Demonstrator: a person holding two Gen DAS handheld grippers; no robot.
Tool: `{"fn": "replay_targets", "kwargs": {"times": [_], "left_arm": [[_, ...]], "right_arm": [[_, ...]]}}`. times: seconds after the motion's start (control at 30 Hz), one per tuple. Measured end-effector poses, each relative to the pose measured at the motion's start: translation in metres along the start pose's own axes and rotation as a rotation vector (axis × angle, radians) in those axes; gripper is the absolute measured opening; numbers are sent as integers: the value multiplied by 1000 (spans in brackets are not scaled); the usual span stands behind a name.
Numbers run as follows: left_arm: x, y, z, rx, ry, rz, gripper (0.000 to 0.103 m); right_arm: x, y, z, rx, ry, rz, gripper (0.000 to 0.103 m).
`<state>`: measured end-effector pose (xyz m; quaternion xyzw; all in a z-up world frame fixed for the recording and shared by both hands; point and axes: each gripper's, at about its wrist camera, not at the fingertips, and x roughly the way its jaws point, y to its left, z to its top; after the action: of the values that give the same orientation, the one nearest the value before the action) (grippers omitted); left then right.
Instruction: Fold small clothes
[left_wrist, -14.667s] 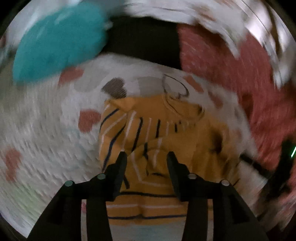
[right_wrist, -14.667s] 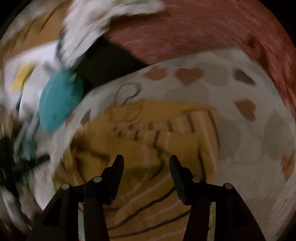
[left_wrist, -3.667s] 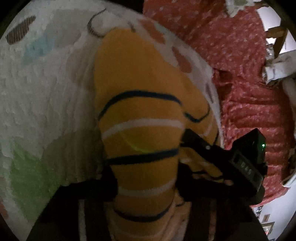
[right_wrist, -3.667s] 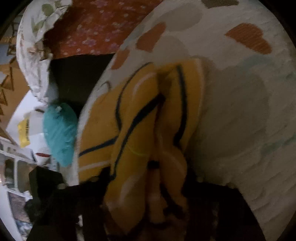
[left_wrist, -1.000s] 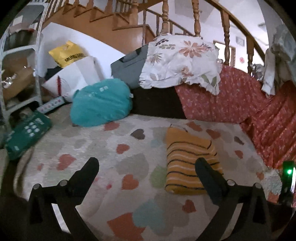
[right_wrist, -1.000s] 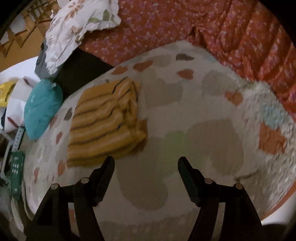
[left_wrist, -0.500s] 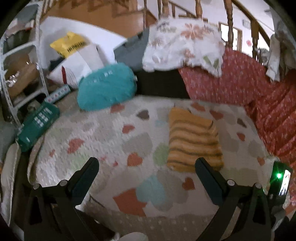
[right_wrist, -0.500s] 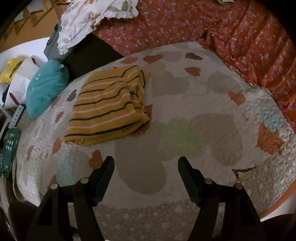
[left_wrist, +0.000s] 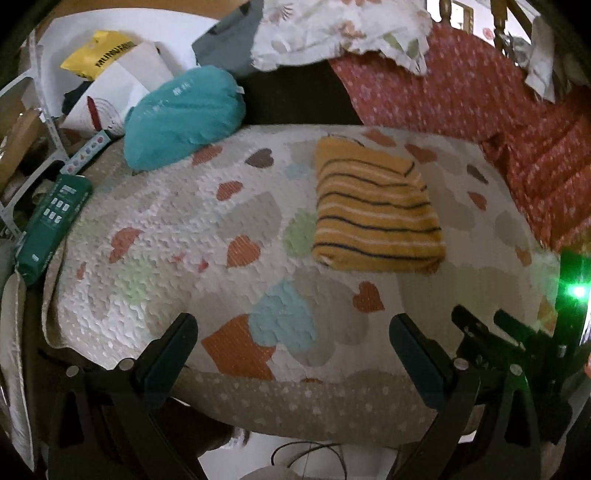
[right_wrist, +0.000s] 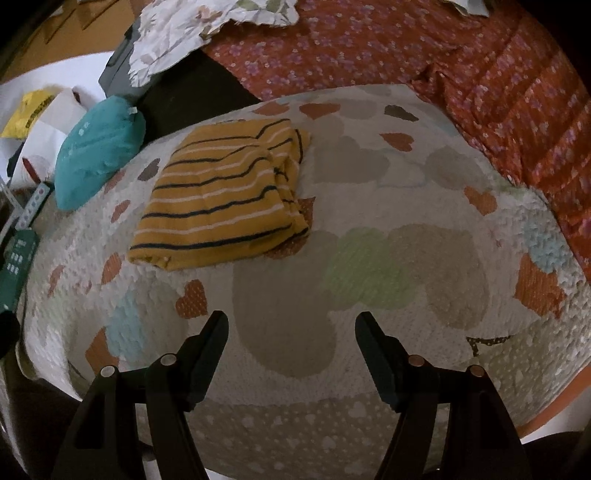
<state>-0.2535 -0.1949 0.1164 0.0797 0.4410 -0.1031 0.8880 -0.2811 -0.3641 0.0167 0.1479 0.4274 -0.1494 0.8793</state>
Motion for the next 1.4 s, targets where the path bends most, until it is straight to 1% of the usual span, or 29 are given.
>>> {"fn": "replay_targets", "kwargs": {"times": [0.3,0.5,1.2,1.4], "left_arm": [[9,-2,-7,22,31,-10,103],[18,-1,-12,22,61,-11,103],[38,0,-20,29,124,-6,103],[40,1,-22,30,127,-4,103]], "right_arm": [[6,-1,-1,15,14,-21,76],[8,3,-3,-3,21,-29,76],[16,7,-7,-28,44,-49,78],[19,9,-9,-36,52,-53,78]]}}
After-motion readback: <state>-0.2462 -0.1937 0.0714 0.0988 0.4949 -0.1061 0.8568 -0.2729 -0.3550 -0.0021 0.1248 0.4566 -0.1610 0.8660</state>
